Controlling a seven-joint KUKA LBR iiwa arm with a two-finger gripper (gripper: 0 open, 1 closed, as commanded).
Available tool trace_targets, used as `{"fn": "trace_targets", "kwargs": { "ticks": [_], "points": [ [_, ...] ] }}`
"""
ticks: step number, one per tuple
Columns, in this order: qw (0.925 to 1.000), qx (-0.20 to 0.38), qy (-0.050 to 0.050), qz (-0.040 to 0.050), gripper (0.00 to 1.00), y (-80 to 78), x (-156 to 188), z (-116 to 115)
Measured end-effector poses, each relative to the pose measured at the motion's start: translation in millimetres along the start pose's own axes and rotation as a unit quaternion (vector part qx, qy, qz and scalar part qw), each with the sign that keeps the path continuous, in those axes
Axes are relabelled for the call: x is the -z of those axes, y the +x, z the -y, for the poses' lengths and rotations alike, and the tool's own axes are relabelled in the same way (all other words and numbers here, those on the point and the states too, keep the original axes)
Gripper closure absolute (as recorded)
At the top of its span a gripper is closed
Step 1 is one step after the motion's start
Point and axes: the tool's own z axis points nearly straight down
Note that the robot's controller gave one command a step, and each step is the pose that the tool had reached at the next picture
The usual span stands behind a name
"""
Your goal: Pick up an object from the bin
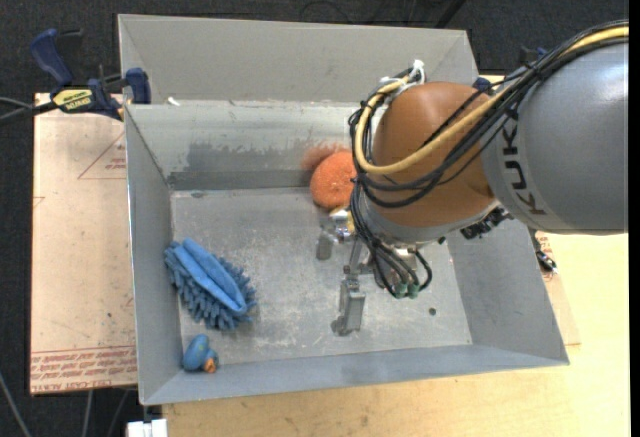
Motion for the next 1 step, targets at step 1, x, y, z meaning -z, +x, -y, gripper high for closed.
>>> {"fn": "trace_targets", "kwargs": {
  "ticks": [1],
  "points": [
    [1.0000,-0.001,0.000,0.0040,0.00,-1.7,4.3,0.6]
  ]
}}
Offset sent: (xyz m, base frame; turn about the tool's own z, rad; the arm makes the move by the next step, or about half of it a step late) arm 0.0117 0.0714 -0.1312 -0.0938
